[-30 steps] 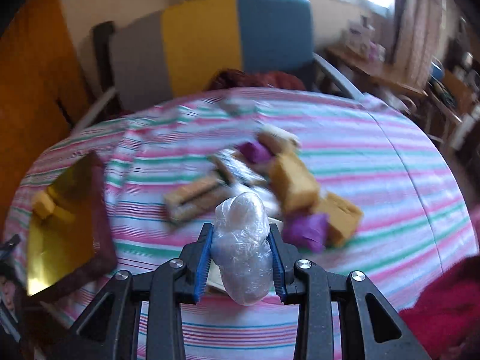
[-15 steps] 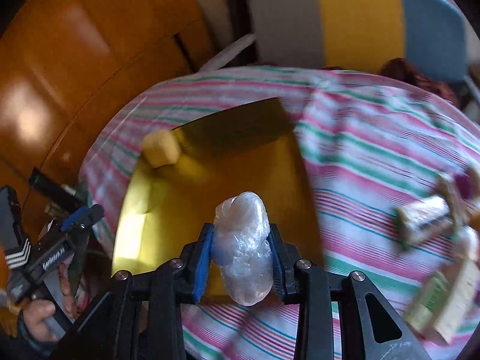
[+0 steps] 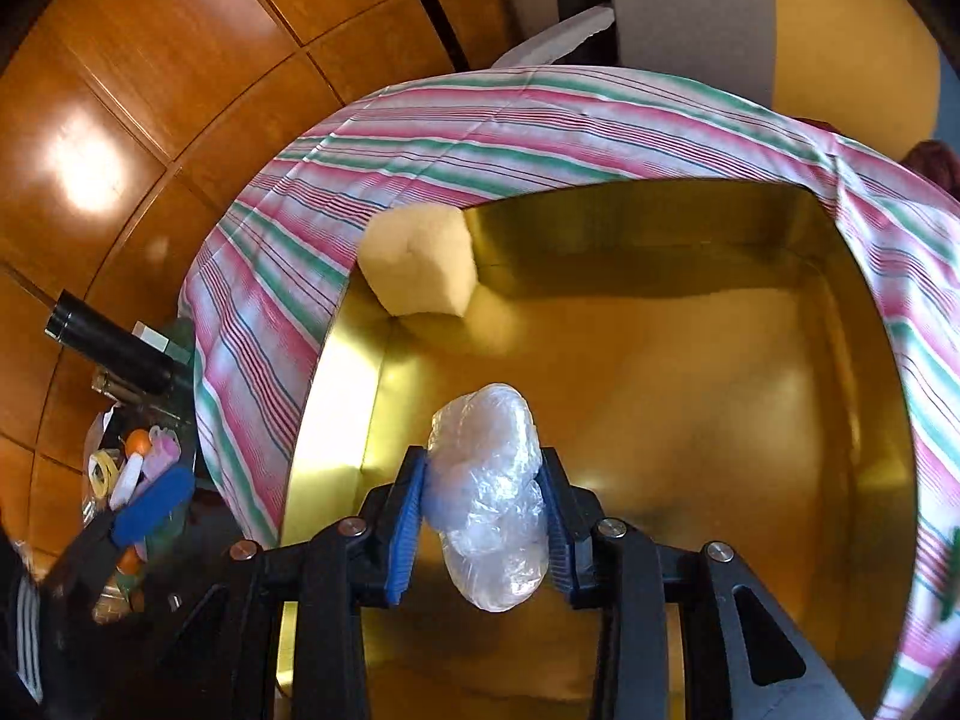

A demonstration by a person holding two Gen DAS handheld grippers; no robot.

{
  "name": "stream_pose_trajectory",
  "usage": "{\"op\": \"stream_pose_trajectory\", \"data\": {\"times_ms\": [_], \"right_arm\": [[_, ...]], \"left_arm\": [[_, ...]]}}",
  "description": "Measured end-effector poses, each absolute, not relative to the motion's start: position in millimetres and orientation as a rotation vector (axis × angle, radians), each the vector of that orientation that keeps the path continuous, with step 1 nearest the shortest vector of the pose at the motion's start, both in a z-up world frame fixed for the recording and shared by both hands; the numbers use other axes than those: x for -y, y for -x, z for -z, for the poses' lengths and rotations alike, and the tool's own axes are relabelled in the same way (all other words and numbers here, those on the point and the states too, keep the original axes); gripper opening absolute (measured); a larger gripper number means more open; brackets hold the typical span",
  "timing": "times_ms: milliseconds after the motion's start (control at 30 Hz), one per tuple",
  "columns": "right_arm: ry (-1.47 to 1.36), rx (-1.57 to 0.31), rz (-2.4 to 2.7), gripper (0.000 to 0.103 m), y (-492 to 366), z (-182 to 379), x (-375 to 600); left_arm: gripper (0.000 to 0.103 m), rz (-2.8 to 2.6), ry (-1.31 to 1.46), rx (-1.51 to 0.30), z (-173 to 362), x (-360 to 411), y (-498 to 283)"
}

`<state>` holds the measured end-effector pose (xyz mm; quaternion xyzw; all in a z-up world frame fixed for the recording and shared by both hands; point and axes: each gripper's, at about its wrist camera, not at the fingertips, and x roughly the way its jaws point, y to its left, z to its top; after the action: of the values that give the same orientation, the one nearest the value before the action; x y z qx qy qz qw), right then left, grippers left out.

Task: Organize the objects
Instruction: 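Carry the white wrapped bundle into the tray and open the right tool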

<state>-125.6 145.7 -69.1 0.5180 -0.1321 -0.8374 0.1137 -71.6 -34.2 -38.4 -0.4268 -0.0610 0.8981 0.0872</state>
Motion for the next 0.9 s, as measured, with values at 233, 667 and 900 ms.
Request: {"op": "stream_pose_trajectory", "data": {"times_ms": [233,667,900], "right_arm": [[-1.469,0.388,2.446,0.045,157.7,66.5,-120.5],[-1.421,0.358,2.54,0.064,132.7,57.5,-129.3],[-1.364,0.316,2.651,0.069,103.9,41.8,-144.6]], "left_arm": [[0.066,-2.687,1.303,0.191,44.2,39.8,76.1],[0.066,-2.689,1.304,0.197,45.5,37.1,74.7],[0.066,-2.671,1.285,0.179,41.3,31.0,70.4]]}}
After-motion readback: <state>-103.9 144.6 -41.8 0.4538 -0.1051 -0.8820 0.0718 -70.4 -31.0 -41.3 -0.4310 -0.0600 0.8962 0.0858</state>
